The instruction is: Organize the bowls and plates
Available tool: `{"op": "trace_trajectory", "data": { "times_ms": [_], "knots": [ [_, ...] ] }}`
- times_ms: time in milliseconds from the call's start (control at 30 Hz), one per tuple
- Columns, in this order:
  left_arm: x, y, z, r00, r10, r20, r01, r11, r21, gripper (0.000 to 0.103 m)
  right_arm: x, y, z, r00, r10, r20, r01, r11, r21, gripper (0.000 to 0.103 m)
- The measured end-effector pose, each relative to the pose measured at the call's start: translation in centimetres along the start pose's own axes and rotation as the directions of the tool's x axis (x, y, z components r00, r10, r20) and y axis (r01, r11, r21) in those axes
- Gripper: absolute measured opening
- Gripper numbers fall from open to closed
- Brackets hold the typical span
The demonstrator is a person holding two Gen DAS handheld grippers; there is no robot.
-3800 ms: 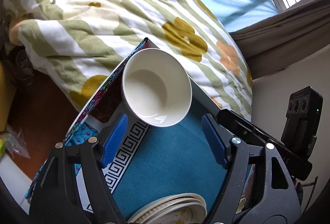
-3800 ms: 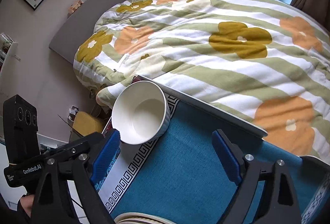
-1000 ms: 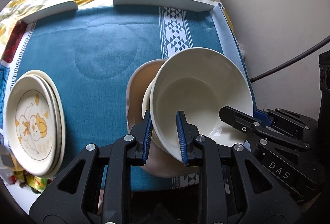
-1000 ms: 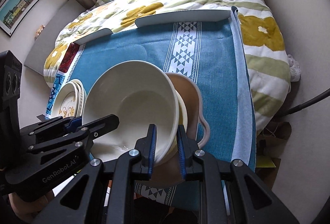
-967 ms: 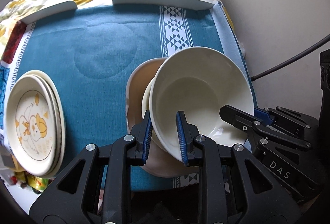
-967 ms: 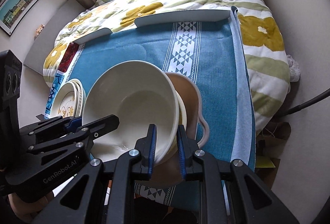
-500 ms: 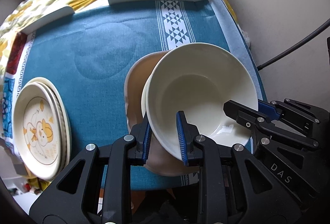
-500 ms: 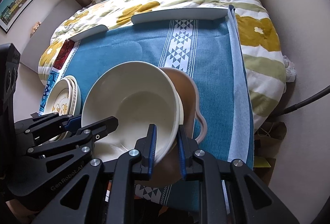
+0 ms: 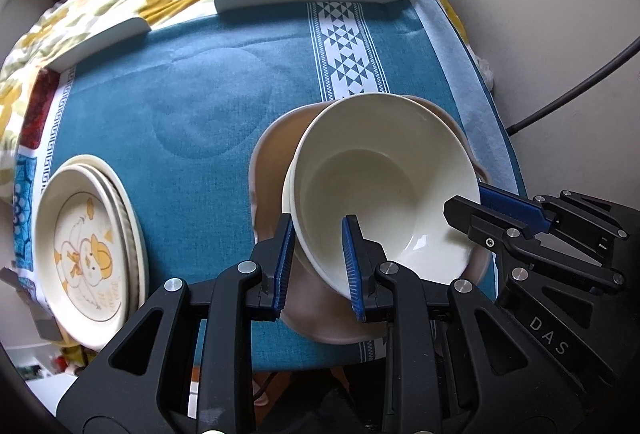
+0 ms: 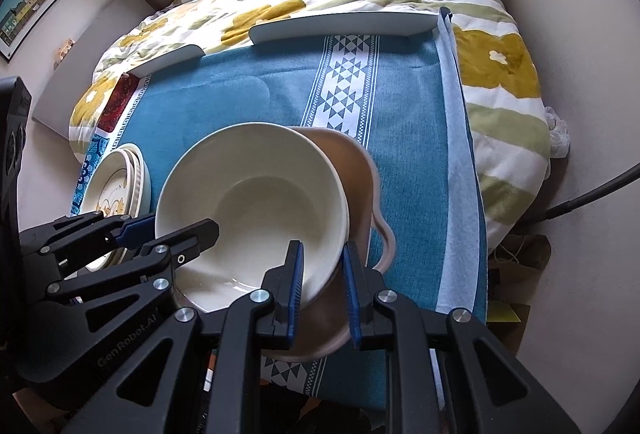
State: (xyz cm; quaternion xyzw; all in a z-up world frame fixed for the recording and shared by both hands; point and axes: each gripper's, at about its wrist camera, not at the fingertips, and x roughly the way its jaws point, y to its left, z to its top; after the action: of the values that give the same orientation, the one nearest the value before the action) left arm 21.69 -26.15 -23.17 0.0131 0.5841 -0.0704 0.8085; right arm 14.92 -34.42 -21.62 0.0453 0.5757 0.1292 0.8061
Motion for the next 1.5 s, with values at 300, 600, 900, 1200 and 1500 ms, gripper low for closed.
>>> {"op": "trace_trajectory", "data": {
  "times_ms": [300, 600, 900, 1200, 1500],
  "knots": [
    [-0.8, 0.8, 0.1, 0.999, -0.029, 0.014, 0.029, 0.999, -0.016, 0.02, -0.9, -0.1, 0.1, 1.0, 0.018, 0.025, -0.018, 1.0, 0.005, 0.018],
    [-6.8, 3.8, 0.2, 0.987, -0.086, 0.135, 0.091, 0.996, -0.026, 0.036, -6.0, -0.6, 0.4, 0.993, 0.054, 0.11, -0.052, 0.999, -0.015, 0.02],
    [-6.4, 4.8, -2.2, 0.999, -0.023, 0.048, 0.016, 0.992, 0.125, 0.103, -6.1, -1.4, -1.1, 0.999, 0.035, 0.042, -0.031, 0.996, -0.085, 0.1],
    [-3.3, 4.5, -1.9, 0.997, -0.019, -0.068, 0.034, 0.976, 0.215, 0.103, -2.8, -2.1, -1.5, 0.986, -0.103, -0.132, 0.081, 0.983, -0.166, 0.1],
    [2.1, 4.0, -1.6, 0.976, -0.033, -0.216, 0.08, 0.974, 0.212, 0.079, 2.1, -1.7, -0.8, 0.964, -0.074, -0.255, 0.025, 0.982, -0.19, 0.07]
  ]
}}
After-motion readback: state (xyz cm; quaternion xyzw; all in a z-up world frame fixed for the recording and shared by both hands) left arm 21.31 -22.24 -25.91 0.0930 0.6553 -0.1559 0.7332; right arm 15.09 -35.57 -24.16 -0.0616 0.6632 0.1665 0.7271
